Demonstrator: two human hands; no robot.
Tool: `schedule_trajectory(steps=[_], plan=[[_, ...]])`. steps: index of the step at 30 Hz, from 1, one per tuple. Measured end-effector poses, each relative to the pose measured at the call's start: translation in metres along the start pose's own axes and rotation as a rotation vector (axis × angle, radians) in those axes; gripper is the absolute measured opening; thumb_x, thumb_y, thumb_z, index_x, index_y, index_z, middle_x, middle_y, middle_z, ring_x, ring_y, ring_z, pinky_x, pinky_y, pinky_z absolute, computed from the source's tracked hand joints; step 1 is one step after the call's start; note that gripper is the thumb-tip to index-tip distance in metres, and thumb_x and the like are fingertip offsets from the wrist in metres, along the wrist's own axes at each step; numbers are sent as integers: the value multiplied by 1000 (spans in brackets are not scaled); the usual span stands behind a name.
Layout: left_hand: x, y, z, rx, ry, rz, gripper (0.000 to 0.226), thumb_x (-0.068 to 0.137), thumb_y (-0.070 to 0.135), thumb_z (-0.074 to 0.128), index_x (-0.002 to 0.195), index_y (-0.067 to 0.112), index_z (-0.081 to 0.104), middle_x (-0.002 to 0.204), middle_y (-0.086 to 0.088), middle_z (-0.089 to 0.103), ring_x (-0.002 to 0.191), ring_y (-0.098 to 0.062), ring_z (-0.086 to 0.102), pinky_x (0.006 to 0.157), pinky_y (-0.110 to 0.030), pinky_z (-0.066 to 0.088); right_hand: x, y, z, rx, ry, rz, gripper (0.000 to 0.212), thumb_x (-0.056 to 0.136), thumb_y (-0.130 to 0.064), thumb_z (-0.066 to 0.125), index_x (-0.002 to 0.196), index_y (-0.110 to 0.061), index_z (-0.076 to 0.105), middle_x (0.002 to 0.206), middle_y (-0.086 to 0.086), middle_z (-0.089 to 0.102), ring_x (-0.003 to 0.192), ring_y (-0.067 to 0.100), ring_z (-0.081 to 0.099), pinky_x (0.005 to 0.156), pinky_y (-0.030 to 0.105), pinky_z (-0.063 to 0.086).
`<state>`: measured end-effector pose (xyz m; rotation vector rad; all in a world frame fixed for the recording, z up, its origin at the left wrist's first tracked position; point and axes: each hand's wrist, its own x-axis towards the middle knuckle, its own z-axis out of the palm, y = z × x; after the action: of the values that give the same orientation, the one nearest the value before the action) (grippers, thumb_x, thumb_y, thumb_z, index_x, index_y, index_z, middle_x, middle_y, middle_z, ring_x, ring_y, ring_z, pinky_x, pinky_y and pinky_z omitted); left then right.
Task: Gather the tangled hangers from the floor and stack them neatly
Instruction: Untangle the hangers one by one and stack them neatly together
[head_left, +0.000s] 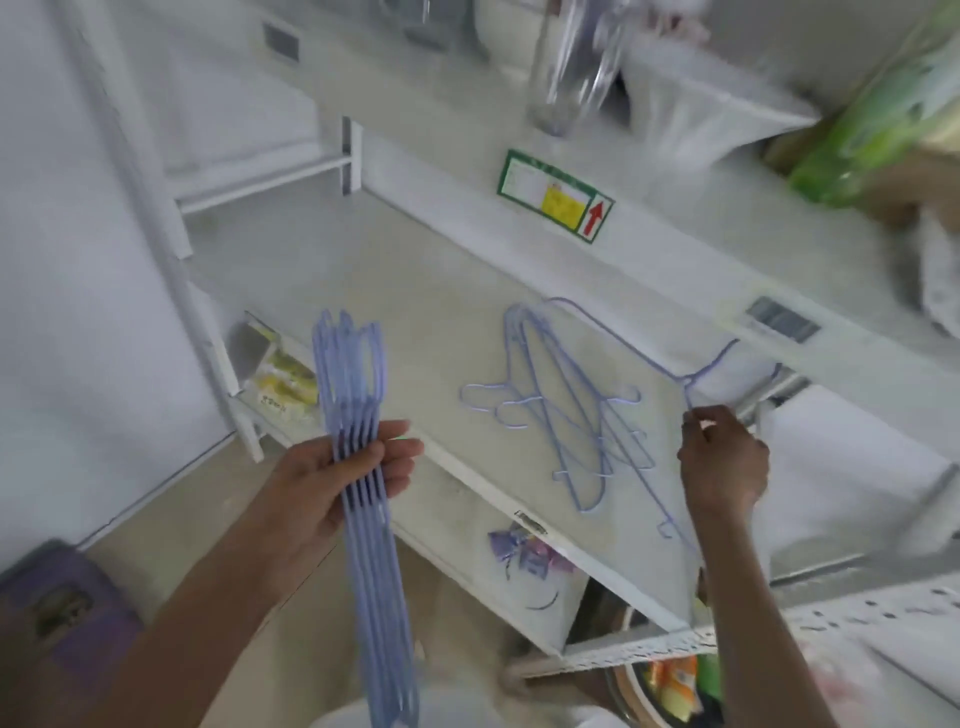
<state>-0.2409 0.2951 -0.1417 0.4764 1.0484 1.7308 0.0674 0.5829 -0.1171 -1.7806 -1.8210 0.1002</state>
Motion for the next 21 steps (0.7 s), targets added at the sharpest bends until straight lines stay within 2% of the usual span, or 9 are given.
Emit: schedule_trajectory(steps=[3,6,8,10,11,14,16,18,21], plan=[[-19,13,-1,35,1,98,28,90,13,63,112,8,79,114,-25,76,98,-31,78,80,-31,64,-51,-14,-38,38,4,-106,17,102,-35,56,101,-24,69,66,-2,75,76,35,67,67,35,52],[-35,39,-8,113,-21,152,28,91,21,67,115,14,79,110,-20,79,100,-34,78,81,-32,63,-101,-28,-65,-20,28,-219,12,100,-34,61,97,-25,67,61,3,71,65,36,67,57,36,53],[-45,59,-13,143,-60,163,27,90,24,69,113,15,79,109,-21,79,100,-37,77,81,-34,63,-128,-36,-76,-118,76,-322,11,96,-31,68,91,-21,67,57,7,66,56,36,66,48,31,42],[-56,77,-17,150,-78,157,27,88,26,71,111,15,80,109,-23,78,98,-39,77,80,-36,63,-147,-52,-84,-210,62,-434,15,90,-30,75,85,-22,64,54,2,63,47,33,64,43,28,34],[-61,83,-17,166,-85,150,27,88,26,71,111,16,80,109,-23,78,97,-40,77,80,-38,64,-153,-58,-86,-236,41,-480,16,89,-31,76,86,-23,63,56,0,64,47,32,65,42,28,36],[-73,85,-25,222,-127,116,24,93,22,70,113,13,79,112,-22,78,101,-41,76,84,-43,63,-163,-68,-87,-182,-26,-614,17,87,-33,78,93,-28,63,68,-7,70,54,30,69,44,31,47],[-82,81,-27,236,-175,79,25,96,20,71,117,9,77,116,-23,76,105,-41,75,87,-42,62,-169,-76,-85,-25,-97,-709,21,86,-33,79,97,-36,61,77,-15,70,61,16,69,49,29,50],[-90,72,-24,239,-188,37,28,94,22,73,118,9,77,116,-23,76,107,-41,75,88,-41,62,-176,-82,-81,119,-181,-824,18,90,-38,73,101,-40,60,91,-22,66,73,1,65,58,22,48],[-103,52,-8,299,-119,-30,29,87,22,72,110,7,79,108,-23,79,99,-40,77,84,-38,64,-195,-96,-74,275,-306,-949,13,100,-48,55,110,-42,60,104,-25,64,90,-7,63,73,9,44]])
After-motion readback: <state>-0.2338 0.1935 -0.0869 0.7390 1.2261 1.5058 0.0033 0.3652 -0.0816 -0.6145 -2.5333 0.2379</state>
